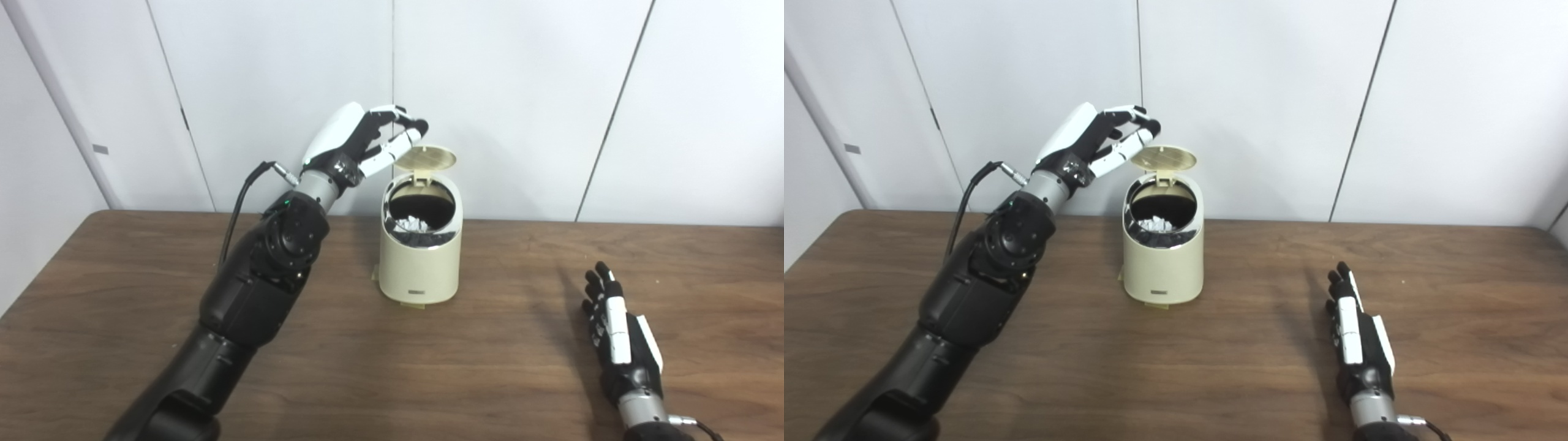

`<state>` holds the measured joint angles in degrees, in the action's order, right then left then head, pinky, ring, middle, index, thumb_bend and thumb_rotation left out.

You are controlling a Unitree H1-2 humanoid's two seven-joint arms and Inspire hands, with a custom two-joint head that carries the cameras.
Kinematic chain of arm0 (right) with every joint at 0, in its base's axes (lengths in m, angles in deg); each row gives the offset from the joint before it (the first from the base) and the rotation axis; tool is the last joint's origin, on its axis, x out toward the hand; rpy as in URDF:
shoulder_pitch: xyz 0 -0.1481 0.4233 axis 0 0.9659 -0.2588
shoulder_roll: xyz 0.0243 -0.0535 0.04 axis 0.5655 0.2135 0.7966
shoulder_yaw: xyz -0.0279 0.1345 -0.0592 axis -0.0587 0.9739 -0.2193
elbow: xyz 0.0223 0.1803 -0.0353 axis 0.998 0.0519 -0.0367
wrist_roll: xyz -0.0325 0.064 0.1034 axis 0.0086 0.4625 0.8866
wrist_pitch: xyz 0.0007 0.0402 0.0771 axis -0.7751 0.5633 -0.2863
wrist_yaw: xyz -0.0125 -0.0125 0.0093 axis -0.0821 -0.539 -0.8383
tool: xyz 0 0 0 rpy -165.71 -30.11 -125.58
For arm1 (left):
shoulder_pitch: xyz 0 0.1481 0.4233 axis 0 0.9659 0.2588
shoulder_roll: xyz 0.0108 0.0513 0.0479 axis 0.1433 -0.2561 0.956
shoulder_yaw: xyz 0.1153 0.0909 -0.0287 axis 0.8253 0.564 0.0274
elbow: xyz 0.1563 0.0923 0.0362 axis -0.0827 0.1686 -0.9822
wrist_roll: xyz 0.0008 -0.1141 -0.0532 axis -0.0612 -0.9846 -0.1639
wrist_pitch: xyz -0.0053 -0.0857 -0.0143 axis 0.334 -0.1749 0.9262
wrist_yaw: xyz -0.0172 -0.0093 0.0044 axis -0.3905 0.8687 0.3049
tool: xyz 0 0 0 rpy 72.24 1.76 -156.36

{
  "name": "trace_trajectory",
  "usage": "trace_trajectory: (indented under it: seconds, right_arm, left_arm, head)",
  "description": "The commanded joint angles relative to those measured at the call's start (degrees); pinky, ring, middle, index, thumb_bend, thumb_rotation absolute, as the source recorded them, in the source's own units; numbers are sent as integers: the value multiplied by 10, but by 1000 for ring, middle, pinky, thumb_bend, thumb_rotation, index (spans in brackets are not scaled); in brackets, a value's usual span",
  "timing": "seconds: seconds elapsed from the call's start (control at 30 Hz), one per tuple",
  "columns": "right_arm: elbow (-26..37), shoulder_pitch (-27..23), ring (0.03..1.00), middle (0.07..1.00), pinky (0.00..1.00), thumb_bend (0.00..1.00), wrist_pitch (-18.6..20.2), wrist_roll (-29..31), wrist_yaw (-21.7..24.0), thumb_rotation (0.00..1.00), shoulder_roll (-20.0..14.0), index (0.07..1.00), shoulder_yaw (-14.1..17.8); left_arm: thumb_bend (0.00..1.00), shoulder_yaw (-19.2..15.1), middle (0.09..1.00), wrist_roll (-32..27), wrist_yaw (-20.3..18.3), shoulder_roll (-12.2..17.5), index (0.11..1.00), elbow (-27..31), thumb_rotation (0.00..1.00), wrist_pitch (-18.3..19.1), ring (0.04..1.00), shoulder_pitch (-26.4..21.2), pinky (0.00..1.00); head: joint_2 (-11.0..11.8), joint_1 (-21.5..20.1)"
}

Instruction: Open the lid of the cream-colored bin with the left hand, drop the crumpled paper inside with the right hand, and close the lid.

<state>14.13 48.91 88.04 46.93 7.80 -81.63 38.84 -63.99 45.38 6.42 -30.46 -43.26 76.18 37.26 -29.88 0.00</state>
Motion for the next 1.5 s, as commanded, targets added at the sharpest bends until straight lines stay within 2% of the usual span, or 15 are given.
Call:
trace_trajectory:
  seconds: [0.0, 0.2, 0.47, 0.57, 0.77, 0.93, 1.13, 1.23, 1.37, 1.47]
  right_arm:
    - [4, -7, 1000, 981, 1000, 671, 5, 0, -2, 1000, 6, 1000, -4]
    - [9, -9, 1000, 984, 1000, 676, 15, -4, -15, 1000, 16, 1000, -9]
    - [12, -18, 1000, 982, 1000, 694, 20, -46, -26, 1000, 9, 1000, -31]
    - [14, -21, 1000, 983, 1000, 645, 23, -54, -28, 1000, 8, 1000, -35]
    - [25, -21, 1000, 970, 1000, 626, 43, -62, -33, 1000, 15, 1000, -36]
    - [33, -21, 1000, 972, 1000, 601, 50, -64, -36, 1000, 18, 1000, -35]
    - [41, -18, 1000, 971, 1000, 621, 56, -79, -38, 1000, 17, 1000, -40]
    - [46, -17, 1000, 970, 1000, 634, 63, -89, -44, 1000, 18, 1000, -40]
    - [48, -18, 978, 952, 1000, 617, 65, -115, -51, 1000, 14, 1000, -47]
    - [51, -17, 989, 952, 1000, 616, 66, -131, -49, 1000, 8, 1000, -56]
  left_arm:
    - [533, 1, 918, 32, 5, 15, 657, 15, 999, -20, 937, -30, 808]
    - [570, 15, 892, 62, -21, 30, 631, 21, 993, -42, 913, -25, 789]
    - [605, 3, 864, 58, -46, 30, 636, 24, 1000, -60, 891, -5, 764]
    - [597, -1, 859, 57, -49, 32, 630, 26, 1000, -73, 887, 2, 759]
    - [626, 4, 873, 66, -76, 35, 652, 40, 1000, -77, 908, 19, 773]
    - [577, 10, 871, 75, -87, 33, 655, 52, 1000, -84, 923, 35, 804]
    - [549, 26, 887, 97, -90, 33, 683, 42, 995, -106, 937, 55, 855]
    - [533, 33, 893, 108, -92, 33, 703, 36, 989, -117, 940, 59, 846]
    - [536, 43, 881, 131, -76, 30, 690, 14, 970, -143, 916, 61, 797]
    - [546, 58, 888, 155, -64, 32, 693, -10, 997, -165, 917, 60, 806]
  head:
    - [-1, -3]
    - [-2, -7]
    - [-5, -17]
    - [-7, -20]
    - [-12, -28]
    - [-17, -31]
    - [-20, -40]
    - [-22, -43]
    - [-24, -49]
    - [-24, -52]
